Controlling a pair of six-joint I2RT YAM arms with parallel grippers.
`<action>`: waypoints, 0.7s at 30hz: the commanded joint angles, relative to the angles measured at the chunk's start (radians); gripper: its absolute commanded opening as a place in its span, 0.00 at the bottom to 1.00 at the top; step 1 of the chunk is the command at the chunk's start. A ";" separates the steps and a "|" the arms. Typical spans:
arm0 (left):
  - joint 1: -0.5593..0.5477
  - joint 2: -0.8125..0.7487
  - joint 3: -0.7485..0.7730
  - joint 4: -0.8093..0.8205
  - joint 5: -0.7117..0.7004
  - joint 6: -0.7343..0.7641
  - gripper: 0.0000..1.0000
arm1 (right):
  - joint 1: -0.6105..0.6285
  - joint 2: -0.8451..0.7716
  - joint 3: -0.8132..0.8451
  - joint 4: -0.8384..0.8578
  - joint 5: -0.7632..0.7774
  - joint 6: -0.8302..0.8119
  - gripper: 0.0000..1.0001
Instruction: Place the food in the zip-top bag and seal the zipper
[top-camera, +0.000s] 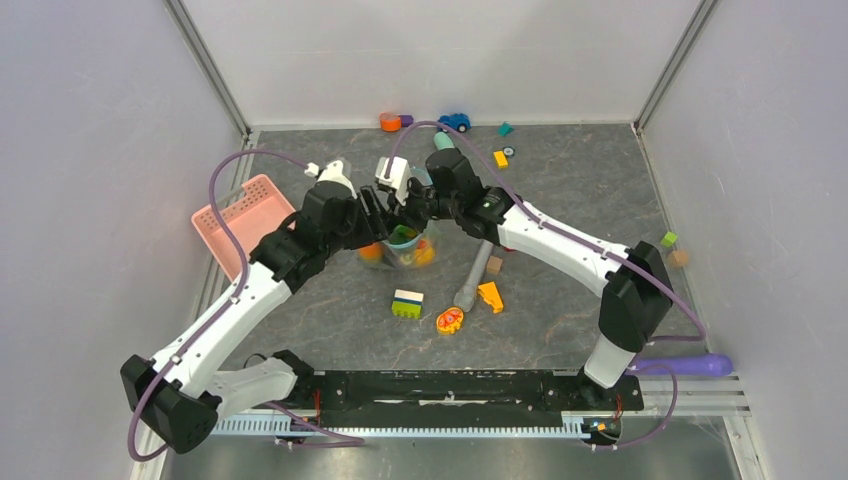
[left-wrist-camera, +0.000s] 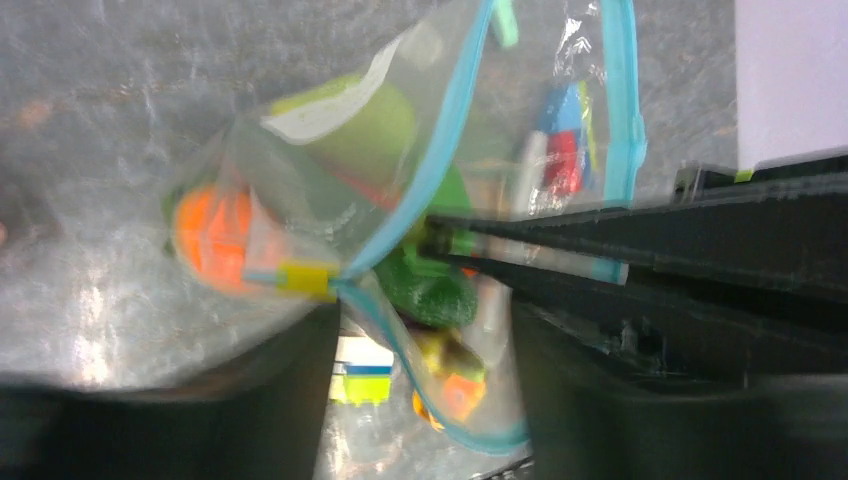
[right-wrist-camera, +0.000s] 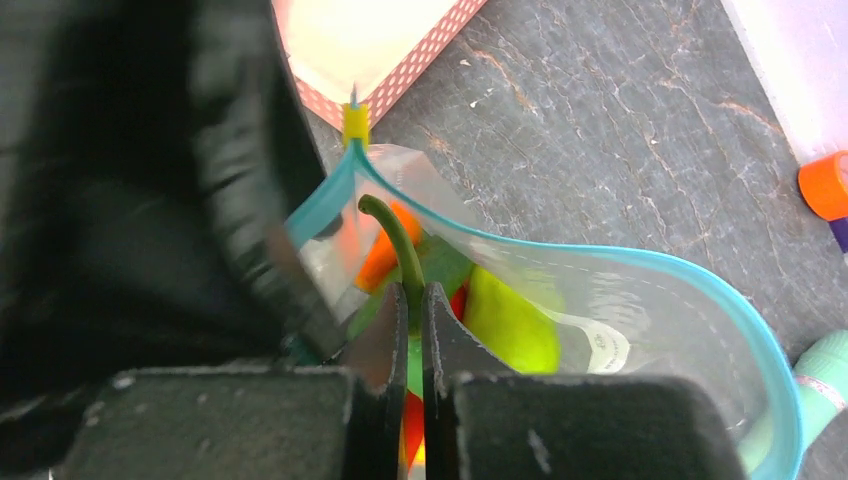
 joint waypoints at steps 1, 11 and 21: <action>-0.001 -0.084 -0.001 0.041 -0.031 0.086 0.96 | -0.004 0.043 0.031 -0.077 0.016 0.035 0.00; 0.000 -0.277 -0.039 -0.018 -0.228 0.217 1.00 | -0.004 0.064 0.050 -0.103 0.074 0.033 0.00; 0.462 -0.225 -0.235 0.233 0.044 0.215 1.00 | -0.026 0.092 0.084 -0.129 0.095 0.034 0.00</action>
